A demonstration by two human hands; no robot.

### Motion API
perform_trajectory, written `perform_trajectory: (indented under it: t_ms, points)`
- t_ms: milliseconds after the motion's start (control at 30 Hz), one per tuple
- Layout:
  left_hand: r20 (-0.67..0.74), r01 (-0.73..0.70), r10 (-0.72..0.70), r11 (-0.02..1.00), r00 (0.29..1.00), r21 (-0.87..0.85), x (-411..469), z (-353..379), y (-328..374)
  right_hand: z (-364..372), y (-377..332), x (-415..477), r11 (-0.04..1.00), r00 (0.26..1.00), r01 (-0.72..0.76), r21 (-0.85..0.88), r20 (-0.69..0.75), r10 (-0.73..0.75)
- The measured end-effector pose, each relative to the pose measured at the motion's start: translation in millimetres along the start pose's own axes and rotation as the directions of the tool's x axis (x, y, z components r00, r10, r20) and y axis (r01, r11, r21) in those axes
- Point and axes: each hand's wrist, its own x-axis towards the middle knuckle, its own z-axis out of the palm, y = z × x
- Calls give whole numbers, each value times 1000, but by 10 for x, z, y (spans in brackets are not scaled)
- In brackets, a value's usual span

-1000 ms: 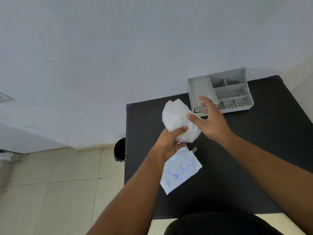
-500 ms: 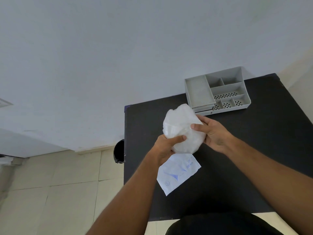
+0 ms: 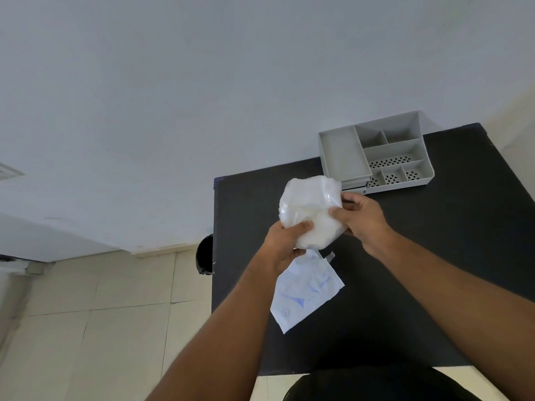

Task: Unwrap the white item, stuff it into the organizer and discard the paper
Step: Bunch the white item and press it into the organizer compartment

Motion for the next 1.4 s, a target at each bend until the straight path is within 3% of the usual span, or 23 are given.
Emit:
perform_trajectory:
  t_ms: [333,667,900,1400]
  points:
    - [-137,-20,2,991,991,-131,178,-48,23,-264,-204,533,951,947,-308,18,-89,309]
    - [-308,-121,94,990,947,-70,337,-89,-138,-163,-159,823,921,933,-321,222,-92,348]
    - [-285,-148,125,987,950,-59,304,53,-80,-171,150,447,872,899,-353,339,-135,416]
    - [-169,-126,115,990,979,-58,108,244,-162,-276,480,-42,895,884,-378,237,-196,425]
